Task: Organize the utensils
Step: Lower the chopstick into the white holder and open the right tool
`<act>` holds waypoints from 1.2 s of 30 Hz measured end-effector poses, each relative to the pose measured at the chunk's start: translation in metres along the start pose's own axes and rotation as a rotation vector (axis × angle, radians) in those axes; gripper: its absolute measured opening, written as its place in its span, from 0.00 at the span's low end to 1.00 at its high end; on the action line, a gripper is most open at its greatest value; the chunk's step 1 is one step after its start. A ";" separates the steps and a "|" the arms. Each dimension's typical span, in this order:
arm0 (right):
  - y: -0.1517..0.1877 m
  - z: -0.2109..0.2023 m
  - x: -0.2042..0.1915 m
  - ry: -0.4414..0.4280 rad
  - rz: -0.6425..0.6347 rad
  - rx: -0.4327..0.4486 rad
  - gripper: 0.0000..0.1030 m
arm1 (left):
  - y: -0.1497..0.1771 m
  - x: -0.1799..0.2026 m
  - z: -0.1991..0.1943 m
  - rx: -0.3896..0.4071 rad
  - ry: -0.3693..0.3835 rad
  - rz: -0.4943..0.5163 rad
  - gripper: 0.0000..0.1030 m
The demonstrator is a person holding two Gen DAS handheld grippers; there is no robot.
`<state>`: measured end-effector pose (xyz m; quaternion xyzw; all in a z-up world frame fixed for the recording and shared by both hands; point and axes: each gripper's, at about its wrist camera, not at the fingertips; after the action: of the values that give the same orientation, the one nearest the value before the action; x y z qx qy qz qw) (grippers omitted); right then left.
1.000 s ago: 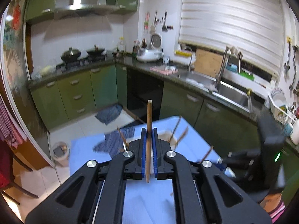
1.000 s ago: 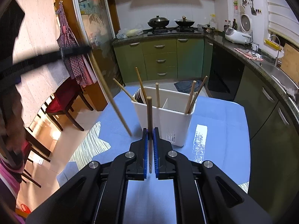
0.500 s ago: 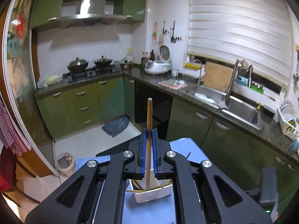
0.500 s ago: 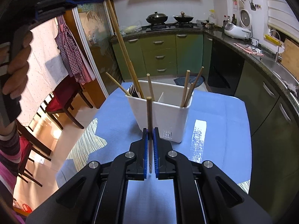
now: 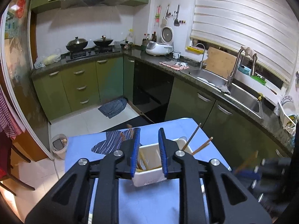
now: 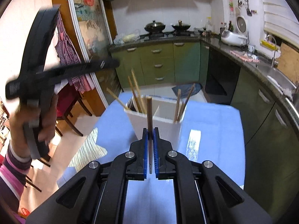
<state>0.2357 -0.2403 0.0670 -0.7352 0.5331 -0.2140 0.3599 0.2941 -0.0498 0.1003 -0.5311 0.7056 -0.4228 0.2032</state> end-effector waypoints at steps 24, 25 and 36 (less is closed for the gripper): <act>-0.111 0.046 0.022 0.096 0.111 0.023 0.06 | 0.054 0.006 -0.049 -0.026 0.022 0.054 0.30; -0.105 0.054 0.021 0.098 0.104 0.003 0.06 | 0.057 0.008 -0.050 -0.024 0.024 0.057 0.30; -0.083 0.065 0.004 0.078 0.058 -0.017 0.09 | 0.073 0.008 -0.042 -0.063 0.047 0.036 0.45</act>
<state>0.3348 -0.2102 0.0870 -0.7134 0.5697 -0.2276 0.3385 0.2180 -0.0350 0.0656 -0.5142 0.7326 -0.4091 0.1773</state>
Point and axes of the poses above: each gripper's, at about its wrist camera, not at the fingertips, and z roughly the way its jaws point, x to its right, y to its underside, and after that the axes turned 8 degrees about y, right-handed
